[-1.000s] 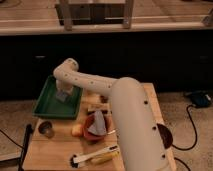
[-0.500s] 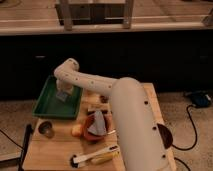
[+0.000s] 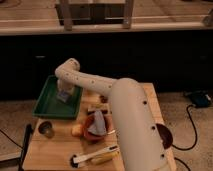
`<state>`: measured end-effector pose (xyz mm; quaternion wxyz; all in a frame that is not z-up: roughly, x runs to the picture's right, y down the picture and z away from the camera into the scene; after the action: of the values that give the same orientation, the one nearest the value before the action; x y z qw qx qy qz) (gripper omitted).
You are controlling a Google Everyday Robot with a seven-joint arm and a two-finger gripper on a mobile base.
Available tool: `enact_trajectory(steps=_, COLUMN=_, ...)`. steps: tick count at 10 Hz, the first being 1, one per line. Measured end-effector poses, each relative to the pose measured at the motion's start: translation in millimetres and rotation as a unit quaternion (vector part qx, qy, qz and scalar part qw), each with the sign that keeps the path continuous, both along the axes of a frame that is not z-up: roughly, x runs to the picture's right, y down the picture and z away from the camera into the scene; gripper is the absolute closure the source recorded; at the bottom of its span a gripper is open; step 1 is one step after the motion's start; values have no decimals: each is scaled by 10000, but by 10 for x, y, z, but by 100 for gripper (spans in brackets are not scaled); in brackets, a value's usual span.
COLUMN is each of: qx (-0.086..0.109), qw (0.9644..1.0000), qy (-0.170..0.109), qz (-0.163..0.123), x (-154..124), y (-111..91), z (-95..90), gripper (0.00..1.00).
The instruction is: Wipe tray with sponge
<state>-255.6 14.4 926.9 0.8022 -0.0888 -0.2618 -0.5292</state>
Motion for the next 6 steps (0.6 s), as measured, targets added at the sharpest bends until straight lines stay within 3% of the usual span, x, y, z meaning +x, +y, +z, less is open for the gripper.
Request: enact_trajectory(steps=6, qx=-236, qw=9994, qy=198, qz=-152, x=137, y=210, z=93, gripper=100)
